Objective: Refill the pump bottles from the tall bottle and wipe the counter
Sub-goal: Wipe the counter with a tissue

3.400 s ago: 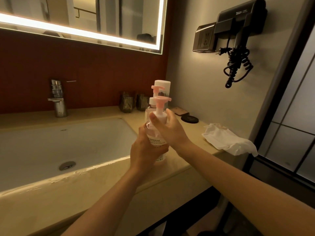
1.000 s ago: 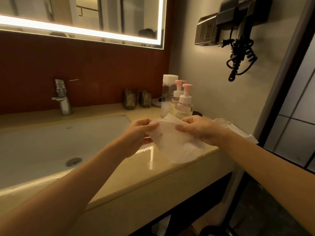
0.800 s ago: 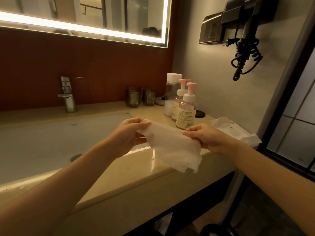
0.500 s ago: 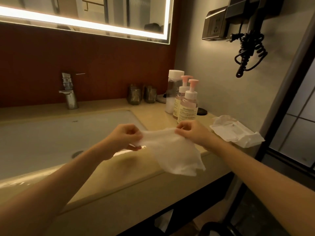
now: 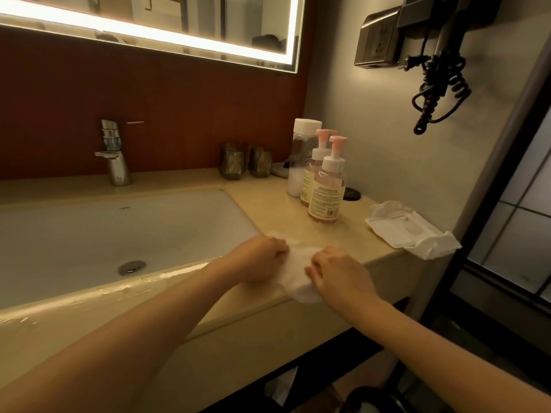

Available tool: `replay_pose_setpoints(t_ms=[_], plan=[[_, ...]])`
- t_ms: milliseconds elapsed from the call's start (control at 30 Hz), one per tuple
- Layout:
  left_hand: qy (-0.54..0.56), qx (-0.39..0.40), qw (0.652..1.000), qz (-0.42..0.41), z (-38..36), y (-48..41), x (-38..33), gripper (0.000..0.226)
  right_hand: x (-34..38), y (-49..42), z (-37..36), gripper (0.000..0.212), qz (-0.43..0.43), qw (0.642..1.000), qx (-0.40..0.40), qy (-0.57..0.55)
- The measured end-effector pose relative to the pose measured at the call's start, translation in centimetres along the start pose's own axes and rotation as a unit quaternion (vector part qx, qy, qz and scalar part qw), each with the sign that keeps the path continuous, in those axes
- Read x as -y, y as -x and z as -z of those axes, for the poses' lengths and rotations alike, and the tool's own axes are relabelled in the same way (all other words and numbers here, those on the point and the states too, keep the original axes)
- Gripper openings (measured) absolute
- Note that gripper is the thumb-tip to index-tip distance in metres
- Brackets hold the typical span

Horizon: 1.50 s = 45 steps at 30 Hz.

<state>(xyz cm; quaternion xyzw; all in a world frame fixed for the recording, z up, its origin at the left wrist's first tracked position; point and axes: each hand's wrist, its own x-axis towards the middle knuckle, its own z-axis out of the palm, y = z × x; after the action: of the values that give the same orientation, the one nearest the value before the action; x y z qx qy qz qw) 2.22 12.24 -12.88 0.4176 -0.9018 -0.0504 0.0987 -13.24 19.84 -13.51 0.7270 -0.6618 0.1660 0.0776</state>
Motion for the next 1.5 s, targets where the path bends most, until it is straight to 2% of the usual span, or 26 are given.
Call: replay_pose_setpoints(t_ms=[267,767,1000,1200,1500], plan=[[-0.047,0.018,0.997,0.051,0.0,-2.9,-0.3,0.03,-1.8,-4.4,-0.8,0.035,-0.032,0.995,0.093,-0.004],[-0.122,0.066,0.979,0.152,0.8,-11.2,6.0,0.029,-2.0,-16.3,-5.3,0.041,-0.011,0.986,0.163,-0.013],[-0.167,0.077,0.972,0.15,0.8,-15.7,10.1,0.032,-1.7,-21.8,-7.0,0.039,0.007,0.984,0.179,0.009],[-0.158,0.078,0.973,0.147,1.2,-18.3,12.3,0.036,-1.8,-25.7,-8.4,0.04,0.014,0.977,0.203,0.06],[-0.139,0.08,0.978,0.133,1.5,-16.2,11.3,0.037,-1.2,-22.3,-7.0,0.038,0.022,0.979,0.202,0.033]])
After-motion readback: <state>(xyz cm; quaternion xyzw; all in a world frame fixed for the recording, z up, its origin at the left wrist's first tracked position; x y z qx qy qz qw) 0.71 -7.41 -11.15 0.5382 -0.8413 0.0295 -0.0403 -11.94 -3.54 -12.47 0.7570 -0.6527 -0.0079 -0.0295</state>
